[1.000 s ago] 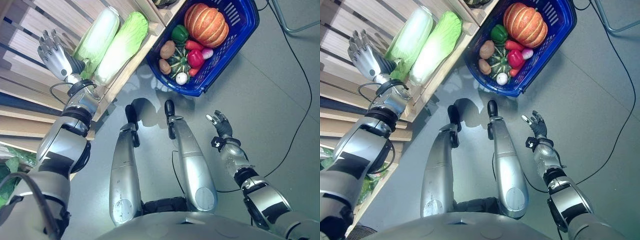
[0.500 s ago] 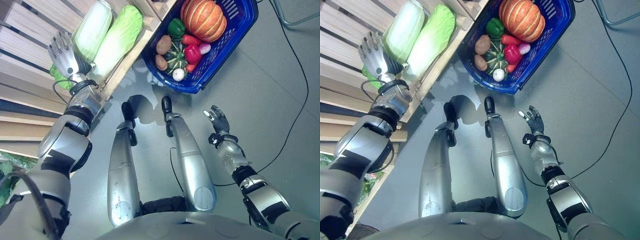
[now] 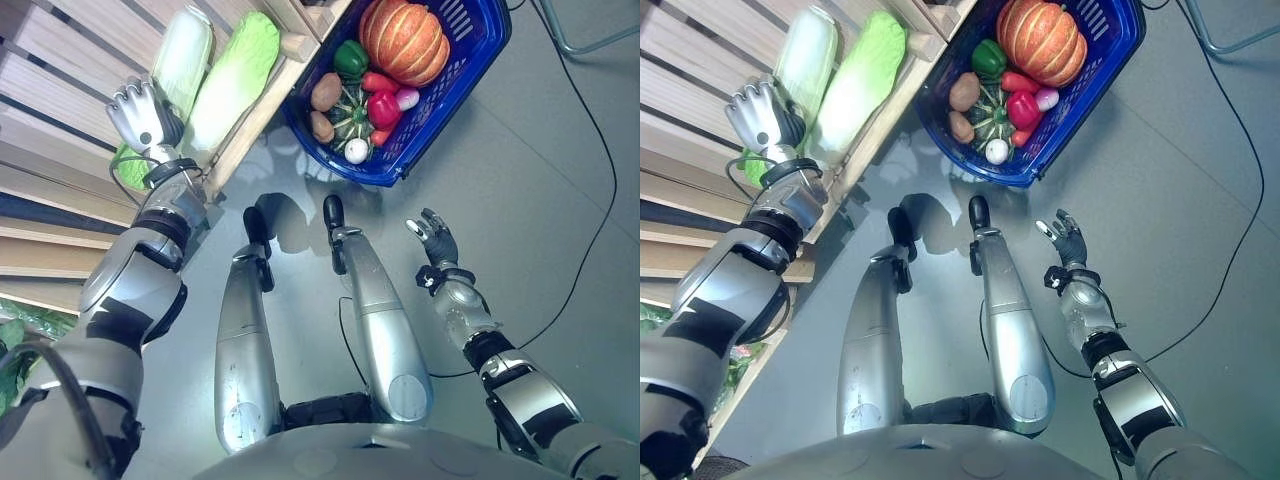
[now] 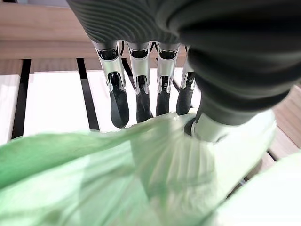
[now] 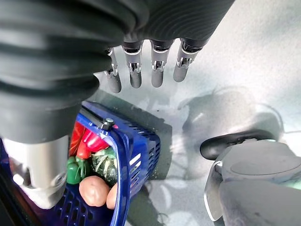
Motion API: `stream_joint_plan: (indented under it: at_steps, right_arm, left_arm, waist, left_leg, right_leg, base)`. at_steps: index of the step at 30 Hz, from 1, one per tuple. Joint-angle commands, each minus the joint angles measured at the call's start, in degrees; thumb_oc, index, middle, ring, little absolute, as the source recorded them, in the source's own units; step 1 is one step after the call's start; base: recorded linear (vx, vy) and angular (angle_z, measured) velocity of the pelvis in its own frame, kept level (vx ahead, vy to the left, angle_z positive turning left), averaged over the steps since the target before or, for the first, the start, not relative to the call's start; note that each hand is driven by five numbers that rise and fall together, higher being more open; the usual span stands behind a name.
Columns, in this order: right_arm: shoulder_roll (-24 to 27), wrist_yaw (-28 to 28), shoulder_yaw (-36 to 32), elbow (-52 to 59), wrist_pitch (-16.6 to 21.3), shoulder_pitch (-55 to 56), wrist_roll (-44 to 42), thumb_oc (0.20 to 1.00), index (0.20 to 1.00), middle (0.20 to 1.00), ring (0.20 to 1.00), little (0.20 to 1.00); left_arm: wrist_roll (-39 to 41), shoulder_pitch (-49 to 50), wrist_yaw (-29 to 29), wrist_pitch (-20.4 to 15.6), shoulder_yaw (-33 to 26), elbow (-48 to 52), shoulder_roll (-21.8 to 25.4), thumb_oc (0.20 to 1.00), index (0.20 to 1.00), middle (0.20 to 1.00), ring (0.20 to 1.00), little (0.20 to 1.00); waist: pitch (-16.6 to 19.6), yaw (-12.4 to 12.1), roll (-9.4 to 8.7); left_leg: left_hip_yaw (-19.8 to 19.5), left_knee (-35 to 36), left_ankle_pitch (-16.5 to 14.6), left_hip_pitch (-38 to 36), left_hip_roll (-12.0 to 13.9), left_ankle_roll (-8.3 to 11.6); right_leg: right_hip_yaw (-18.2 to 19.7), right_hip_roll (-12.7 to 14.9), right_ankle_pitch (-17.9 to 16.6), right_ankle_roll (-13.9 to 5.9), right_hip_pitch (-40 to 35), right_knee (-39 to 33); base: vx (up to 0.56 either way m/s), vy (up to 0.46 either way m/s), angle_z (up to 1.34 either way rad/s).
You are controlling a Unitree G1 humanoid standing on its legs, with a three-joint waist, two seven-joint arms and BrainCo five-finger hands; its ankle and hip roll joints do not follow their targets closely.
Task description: Pick up fruits and vegetables into the basket
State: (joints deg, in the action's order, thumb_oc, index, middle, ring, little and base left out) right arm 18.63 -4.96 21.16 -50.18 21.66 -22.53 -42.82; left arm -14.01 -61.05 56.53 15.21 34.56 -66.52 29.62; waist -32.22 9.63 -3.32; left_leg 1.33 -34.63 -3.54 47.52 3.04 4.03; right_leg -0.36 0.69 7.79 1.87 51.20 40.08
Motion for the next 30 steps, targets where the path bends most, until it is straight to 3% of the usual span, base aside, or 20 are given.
stream_joint_plan:
  at_steps: [1, 9, 15, 16, 17, 18, 19, 30]
  right_arm:
    - [-0.13, -0.67, 0.35, 4.35, 2.72, 5.52, -0.49, 1.0, 1.0, 1.0, 1.0, 1.0]
    - [-0.28, -0.81, 0.17, 5.09, 2.93, 6.54, -0.53, 1.0, 1.0, 1.0, 1.0, 1.0]
    - [-0.42, -1.38, -0.14, 6.86, 2.57, 7.71, 0.09, 1.0, 1.0, 1.0, 1.0, 1.0]
    - [-0.49, -1.53, -0.12, 7.1, 2.45, 7.78, 0.19, 1.0, 1.0, 1.0, 1.0, 1.0]
    - [-0.51, -1.55, -0.15, 7.13, 2.44, 7.64, 0.16, 1.0, 1.0, 1.0, 1.0, 1.0]
    - [-0.51, -1.49, -0.09, 7.04, 2.53, 7.79, 0.15, 1.0, 1.0, 1.0, 1.0, 1.0]
    - [-0.53, -1.38, -0.09, 6.87, 2.64, 7.76, 0.13, 1.0, 1.0, 1.0, 1.0, 1.0]
    - [-0.8, -1.31, 0.33, 6.37, 2.22, 7.24, 0.26, 1.0, 1.0, 1.0, 1.0, 1.0]
  left_arm:
    - [0.85, 1.1, 2.65, -0.8, -3.65, -0.44, 0.84, 0.2, 0.2, 0.2, 0.2, 0.2]
    - [-0.07, 1.76, 5.59, -4.34, -6.47, 2.36, 2.7, 0.2, 0.2, 0.2, 0.2, 0.2]
    - [-1.29, 3.65, 7.47, -3.06, -7.76, 6.27, 3.13, 0.2, 0.2, 0.2, 0.2, 0.2]
    - [-1.45, 3.96, 7.67, -3.13, -7.99, 6.56, 3.02, 0.329, 0.329, 0.329, 0.329, 0.329]
    - [-1.59, 3.98, 7.12, -3.37, -8.16, 6.76, 3.1, 0.533, 0.533, 0.533, 0.533, 0.533]
    - [-1.41, 4.17, 6.78, -3.5, -8.08, 6.81, 3.05, 0.818, 0.818, 0.818, 0.818, 0.818]
    - [-1.35, 4.15, 6.73, -3.69, -7.98, 6.79, 2.93, 1.0, 1.0, 1.0, 1.0, 1.0]
    - [-1.02, 4.13, 3.56, -7.46, -6.96, 6.02, 1.46, 1.0, 1.0, 1.0, 1.0, 1.0]
  waist:
    - [2.43, -0.78, -1.0]
    - [2.43, -1.46, -0.59]
    - [2.43, -2.0, -0.19]
    - [2.43, -2.04, -0.21]
    - [2.43, -2.09, -0.17]
    - [2.43, -2.11, -0.16]
    - [2.43, -2.11, -0.11]
    - [2.43, -2.01, -0.24]
  left_leg:
    - [4.54, -2.68, -3.24, 1.94, -2.55, -3.06]
    - [4.28, -2.63, -3.44, 1.22, -2.74, -2.95]
    - [4.08, -2.55, -3.63, 1.27, -2.93, -2.94]
    - [4.12, -2.49, -3.64, 1.27, -2.9, -2.99]
    - [4.13, -2.37, -3.44, 1.54, -2.94, -3.09]
    - [4.17, -2.47, -3.66, 1.37, -2.9, -3.08]
    - [4.18, -2.51, -3.68, 1.46, -2.87, -3.07]
    - [4.4, -1.93, -3.38, 1.27, -2.88, -3.08]
  right_leg:
    - [-1.9, -1.5, -0.91, -1.89, -2.54, -2.07]
    - [-2.29, -1.16, -0.73, -1.9, -3.53, -2.39]
    - [-2.57, -1.04, -0.61, -1.93, -3.48, -2.44]
    - [-2.61, -1.0, -0.61, -1.91, -3.48, -2.49]
    - [-2.7, -0.98, -0.81, -1.86, -3.2, -2.61]
    - [-2.67, -0.97, -0.63, -1.89, -3.33, -2.46]
    - [-2.67, -0.96, -0.62, -1.91, -3.18, -2.33]
    - [-2.71, -1.0, -0.95, -1.97, -3.29, -2.88]
  base:
    - [0.0, 0.0, 0.0]
    - [0.0, -0.004, 0.01]
    - [0.01, -0.002, 0.02]
    - [0.0, 0.0, 0.0]
    - [0.0, 0.0, 0.0]
    - [0.0, 0.0, 0.0]
    - [0.0, 0.0, 0.0]
    - [0.0, 0.0, 0.0]
